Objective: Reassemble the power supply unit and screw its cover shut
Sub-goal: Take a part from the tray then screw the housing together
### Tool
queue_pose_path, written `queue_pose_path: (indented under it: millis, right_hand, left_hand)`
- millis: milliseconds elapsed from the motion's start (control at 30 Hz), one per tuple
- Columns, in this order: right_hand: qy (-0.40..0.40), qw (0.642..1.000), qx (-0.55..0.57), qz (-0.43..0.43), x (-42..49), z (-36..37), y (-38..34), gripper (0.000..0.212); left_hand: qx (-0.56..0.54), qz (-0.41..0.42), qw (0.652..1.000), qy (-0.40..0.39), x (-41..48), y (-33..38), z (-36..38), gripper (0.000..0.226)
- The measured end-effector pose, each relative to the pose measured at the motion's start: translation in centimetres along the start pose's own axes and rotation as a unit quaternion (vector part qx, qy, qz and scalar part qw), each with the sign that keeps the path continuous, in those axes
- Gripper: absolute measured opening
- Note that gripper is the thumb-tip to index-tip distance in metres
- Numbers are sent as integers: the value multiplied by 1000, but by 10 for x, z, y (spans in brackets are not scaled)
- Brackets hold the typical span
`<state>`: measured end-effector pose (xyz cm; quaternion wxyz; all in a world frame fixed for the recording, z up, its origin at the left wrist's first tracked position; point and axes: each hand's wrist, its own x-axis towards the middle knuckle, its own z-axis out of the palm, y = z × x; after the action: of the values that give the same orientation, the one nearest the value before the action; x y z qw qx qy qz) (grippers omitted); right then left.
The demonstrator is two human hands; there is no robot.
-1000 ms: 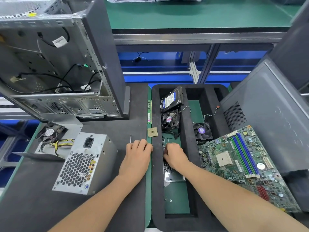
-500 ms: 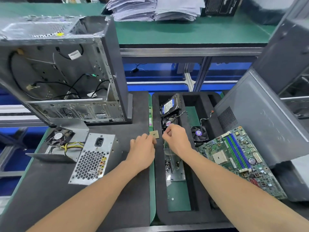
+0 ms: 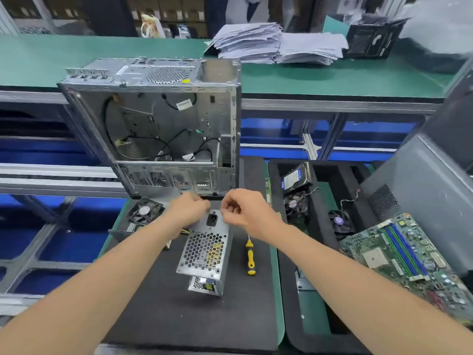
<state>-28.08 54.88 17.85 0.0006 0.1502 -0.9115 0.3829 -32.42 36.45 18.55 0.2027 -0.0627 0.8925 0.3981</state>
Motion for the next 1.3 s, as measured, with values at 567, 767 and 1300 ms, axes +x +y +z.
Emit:
queue_pose_path:
  millis: [567,767,1300]
  right_hand:
    - [-150,962,-221,-50,10,1,-36,14]
    - [-208,919,-331,-55,23,-3,-56,18]
    - [-199,923,-318,-82,19,-8,-52,22]
  left_hand:
    - [-344,-105,889,-283,-2,-41,-18,29]
    - [-304,-66,904,-292,4,-45,-17,17]
    - [-253,-33,934,-251,2,-40,-12,32]
